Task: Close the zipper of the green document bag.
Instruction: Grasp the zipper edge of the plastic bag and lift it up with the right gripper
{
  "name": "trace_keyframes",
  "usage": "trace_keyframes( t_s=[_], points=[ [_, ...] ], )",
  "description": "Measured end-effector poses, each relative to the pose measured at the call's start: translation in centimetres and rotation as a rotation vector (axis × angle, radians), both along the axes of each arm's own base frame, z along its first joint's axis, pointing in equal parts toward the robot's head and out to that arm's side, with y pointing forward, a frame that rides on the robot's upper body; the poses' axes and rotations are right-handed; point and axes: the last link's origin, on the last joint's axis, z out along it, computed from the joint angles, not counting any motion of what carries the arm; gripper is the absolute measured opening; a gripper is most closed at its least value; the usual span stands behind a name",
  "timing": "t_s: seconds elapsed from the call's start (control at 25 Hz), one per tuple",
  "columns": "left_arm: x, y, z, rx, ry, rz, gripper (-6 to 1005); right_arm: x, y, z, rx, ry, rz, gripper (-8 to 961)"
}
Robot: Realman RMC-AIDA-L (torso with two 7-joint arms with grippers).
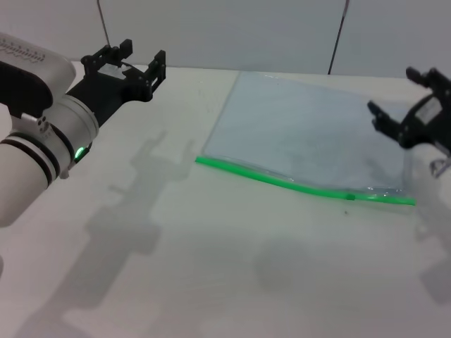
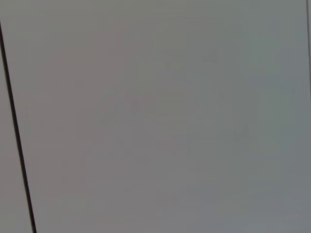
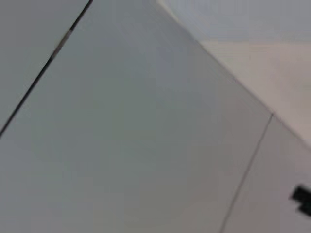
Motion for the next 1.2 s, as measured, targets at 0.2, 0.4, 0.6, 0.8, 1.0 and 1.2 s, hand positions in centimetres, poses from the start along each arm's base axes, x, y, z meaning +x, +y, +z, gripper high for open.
trace_keyframes(
  t_s=[0.2, 0.4, 0.6, 0.8, 1.0, 1.2],
  points=[
    [-0.3, 0.0, -0.1, -0.007, -0.002, 0.017, 587, 0.9, -2.7, 0.1, 0.01, -0.094, 0.016, 769],
    [-0.6, 0.1, -0.1, -0.006, 0.0, 0.027, 586, 1.6, -4.0, -0.2, -0.01, -0.189, 0.039, 768],
    [-1.1, 0.2, -0.2, -0.011, 0.007, 0.046, 586, 1.8, -5.3, -0.7, -0.037, -0.247, 0.061, 767],
    [-1.7, 0.2, -0.1, -0.011, 0.014, 0.068, 585, 2.6, -6.2, -1.5, -0.074, -0.318, 0.069, 767],
    [-2.5, 0.0, 0.5, 0.004, 0.005, 0.095, 586, 3.0, -7.2, -2.3, -0.104, -0.401, 0.091, 766],
    [-2.9, -0.2, 0.7, 0.006, 0.002, 0.106, 586, 3.6, -8.1, -2.8, -0.117, -0.433, 0.079, 765]
  ],
)
